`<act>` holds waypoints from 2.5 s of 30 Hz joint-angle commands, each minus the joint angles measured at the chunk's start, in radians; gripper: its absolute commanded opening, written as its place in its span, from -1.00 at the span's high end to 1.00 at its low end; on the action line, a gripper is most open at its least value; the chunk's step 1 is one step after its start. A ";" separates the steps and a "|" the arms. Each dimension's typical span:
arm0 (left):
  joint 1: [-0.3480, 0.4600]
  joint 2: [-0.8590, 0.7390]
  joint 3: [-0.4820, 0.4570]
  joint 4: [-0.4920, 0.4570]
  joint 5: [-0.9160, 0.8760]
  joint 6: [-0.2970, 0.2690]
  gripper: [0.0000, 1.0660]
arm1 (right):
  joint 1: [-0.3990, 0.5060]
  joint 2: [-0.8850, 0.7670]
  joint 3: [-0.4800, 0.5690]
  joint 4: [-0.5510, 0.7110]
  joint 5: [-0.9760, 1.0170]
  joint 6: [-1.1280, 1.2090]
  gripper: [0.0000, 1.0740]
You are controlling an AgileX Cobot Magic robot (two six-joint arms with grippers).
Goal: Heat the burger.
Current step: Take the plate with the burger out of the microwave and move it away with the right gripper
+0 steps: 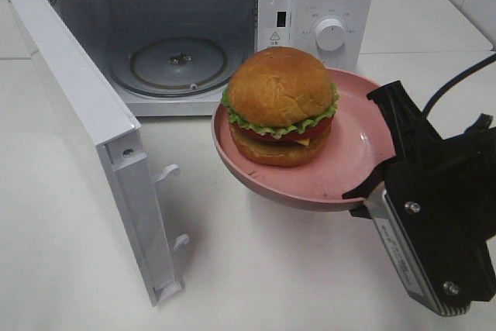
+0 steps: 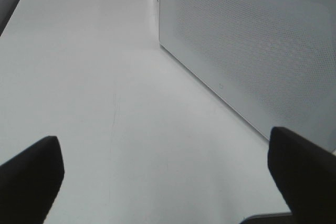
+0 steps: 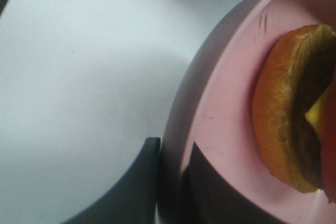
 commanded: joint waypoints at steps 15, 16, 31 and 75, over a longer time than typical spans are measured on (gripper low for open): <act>0.003 -0.006 0.000 0.000 -0.013 -0.007 -0.83 | -0.005 -0.228 0.027 -0.359 0.148 0.461 0.99; 0.003 -0.006 0.000 0.000 -0.013 -0.007 -0.83 | -0.005 -0.232 0.027 -0.409 0.174 0.546 0.99; 0.003 -0.006 0.000 0.000 -0.013 -0.007 -0.83 | -0.005 -0.231 0.027 -0.729 0.291 1.075 0.99; 0.003 -0.006 0.000 0.000 -0.013 -0.007 -0.83 | -0.005 0.348 0.013 -1.197 0.566 2.624 0.96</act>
